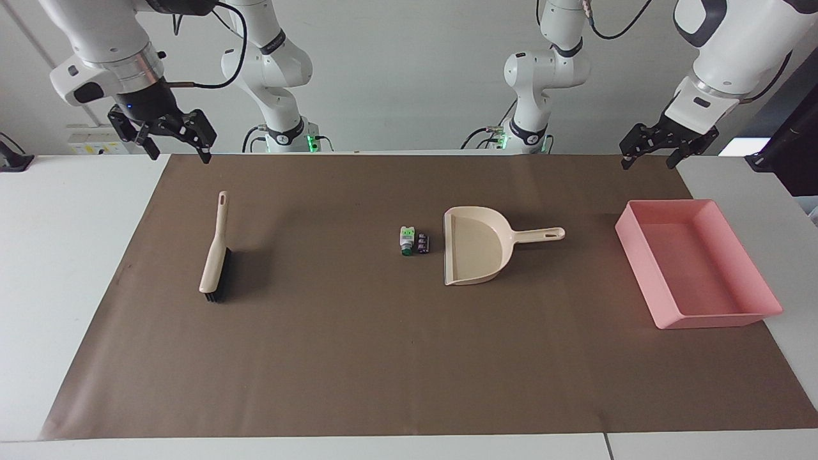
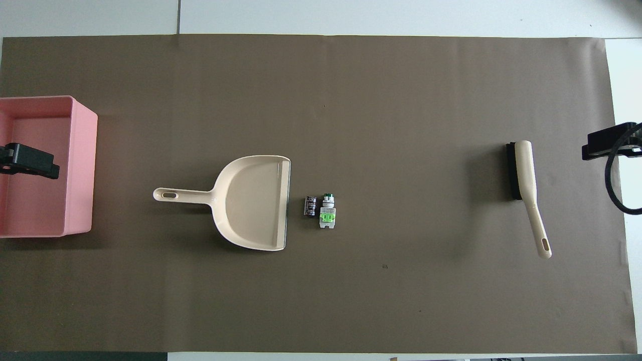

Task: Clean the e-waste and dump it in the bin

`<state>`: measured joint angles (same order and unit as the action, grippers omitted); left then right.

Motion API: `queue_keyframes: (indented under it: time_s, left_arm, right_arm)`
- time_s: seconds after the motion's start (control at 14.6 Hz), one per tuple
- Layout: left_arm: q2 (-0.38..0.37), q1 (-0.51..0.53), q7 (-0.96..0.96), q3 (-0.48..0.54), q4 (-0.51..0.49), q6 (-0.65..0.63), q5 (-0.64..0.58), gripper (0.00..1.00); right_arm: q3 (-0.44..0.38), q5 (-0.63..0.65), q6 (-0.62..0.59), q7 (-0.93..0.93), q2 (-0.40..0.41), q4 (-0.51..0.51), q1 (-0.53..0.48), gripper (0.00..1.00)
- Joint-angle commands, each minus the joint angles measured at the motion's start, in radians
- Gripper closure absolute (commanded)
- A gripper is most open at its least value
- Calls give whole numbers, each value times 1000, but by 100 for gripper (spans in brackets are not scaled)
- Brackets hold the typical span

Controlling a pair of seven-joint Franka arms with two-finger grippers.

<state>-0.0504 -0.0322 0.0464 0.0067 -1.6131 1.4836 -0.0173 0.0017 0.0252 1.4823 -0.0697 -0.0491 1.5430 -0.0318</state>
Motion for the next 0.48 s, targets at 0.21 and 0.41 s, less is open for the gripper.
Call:
queue_keyframes:
  time_s: [0.21, 0.41]
  left_arm:
    - [-22, 26, -16, -4, -27, 24, -13, 2]
    - [-20, 26, -16, -5, -27, 32, -13, 2]
  right_arm:
    - [3, -2, -13, 13, 8, -17, -3, 0]
    - [3, -4, -14, 11, 6, -15, -3, 0]
